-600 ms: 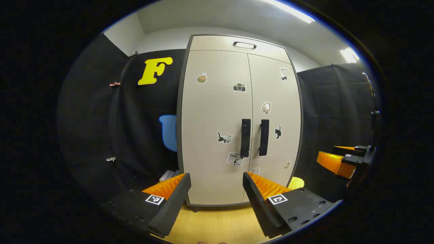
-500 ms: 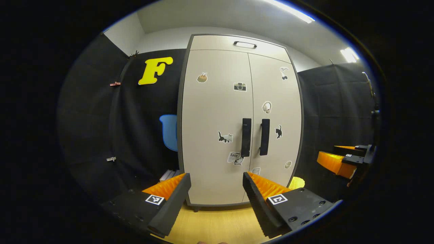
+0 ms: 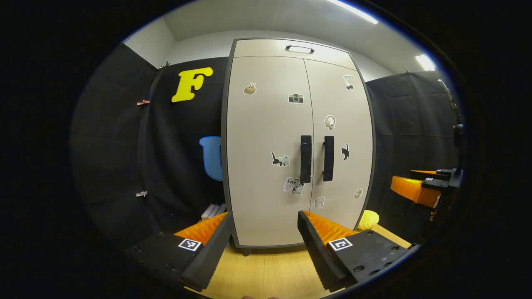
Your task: Open the right door of the double-door shoe cabinet with the right hand, and open the left door with the left hand.
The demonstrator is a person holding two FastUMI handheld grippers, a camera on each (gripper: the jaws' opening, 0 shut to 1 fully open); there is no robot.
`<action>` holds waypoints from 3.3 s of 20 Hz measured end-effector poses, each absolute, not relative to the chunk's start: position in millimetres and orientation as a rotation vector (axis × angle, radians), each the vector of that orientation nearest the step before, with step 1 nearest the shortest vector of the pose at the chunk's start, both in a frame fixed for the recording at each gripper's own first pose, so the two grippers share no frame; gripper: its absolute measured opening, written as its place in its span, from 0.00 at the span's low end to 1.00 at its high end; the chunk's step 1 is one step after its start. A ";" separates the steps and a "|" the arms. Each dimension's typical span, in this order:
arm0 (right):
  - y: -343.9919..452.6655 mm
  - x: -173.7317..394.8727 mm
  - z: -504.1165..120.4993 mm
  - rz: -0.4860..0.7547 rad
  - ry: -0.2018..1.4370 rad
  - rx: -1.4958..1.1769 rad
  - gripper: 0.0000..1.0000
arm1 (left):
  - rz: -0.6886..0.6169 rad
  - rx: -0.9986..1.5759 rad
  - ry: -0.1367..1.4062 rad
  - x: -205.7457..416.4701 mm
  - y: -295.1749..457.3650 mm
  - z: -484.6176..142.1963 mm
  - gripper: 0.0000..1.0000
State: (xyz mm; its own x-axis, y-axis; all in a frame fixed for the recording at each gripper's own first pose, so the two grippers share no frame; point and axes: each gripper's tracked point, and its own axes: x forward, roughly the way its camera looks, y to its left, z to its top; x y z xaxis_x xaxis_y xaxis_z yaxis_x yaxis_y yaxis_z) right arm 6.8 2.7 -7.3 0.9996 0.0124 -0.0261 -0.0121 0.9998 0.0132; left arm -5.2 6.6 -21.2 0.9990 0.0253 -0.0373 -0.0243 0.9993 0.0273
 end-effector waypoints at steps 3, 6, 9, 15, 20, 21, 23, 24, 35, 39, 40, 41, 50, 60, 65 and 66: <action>3.6 7.6 -8.1 0.014 0.032 0.017 0.98 | 0.022 0.023 0.040 -5.5 4.8 -23.9 0.95; 6.4 9.7 -7.9 0.017 0.036 0.019 0.98 | 0.019 0.013 0.041 -5.8 3.7 -25.2 0.95; 10.9 15.0 -3.7 0.024 0.035 0.023 0.98 | 0.022 0.009 0.042 -5.2 5.8 -26.4 0.95; 22.9 32.9 6.0 0.042 0.044 0.028 0.98 | 0.039 -0.019 0.062 -4.6 13.7 -39.3 0.95; 30.7 63.8 23.6 0.043 0.029 0.009 0.98 | 0.043 -0.042 0.085 -10.2 18.7 -51.5 0.95; 33.1 70.7 26.5 0.042 0.027 0.010 0.98 | 0.049 -0.042 0.081 -11.5 21.7 -50.7 0.95; 43.5 86.2 31.9 0.057 0.028 0.027 0.98 | 0.060 -0.043 0.084 -14.9 27.7 -52.6 0.95; 48.2 95.2 33.6 0.065 0.033 0.038 0.98 | 0.067 -0.045 0.087 -15.3 30.2 -54.4 0.95; 81.4 200.2 26.1 0.037 0.056 0.051 0.98 | 0.160 -0.012 0.101 -38.5 65.1 -63.6 0.95; 89.7 219.5 8.1 0.035 0.098 0.048 0.96 | 0.192 -0.019 0.105 -44.4 79.0 -66.9 0.95; 89.9 222.6 5.9 0.028 0.103 0.048 0.94 | 0.199 -0.022 0.103 -45.7 82.2 -67.0 0.95; 91.0 224.8 3.8 0.028 0.110 0.049 0.90 | 0.206 -0.025 0.103 -47.2 85.1 -67.2 0.95; 98.6 231.3 -12.4 0.020 0.159 0.037 0.41 | 0.225 -0.055 0.093 -61.1 102.7 -71.6 0.95; 100.6 229.8 -14.7 0.040 0.174 0.037 0.17 | 0.202 -0.071 0.103 -86.4 122.8 -80.6 0.95; 99.5 220.3 -13.0 0.067 0.178 0.046 0.14 | 0.161 -0.033 0.118 -83.3 106.3 -87.2 0.95; 99.4 217.7 -12.5 0.079 0.178 0.051 0.14 | 0.149 -0.035 0.116 -82.8 96.2 -85.1 0.95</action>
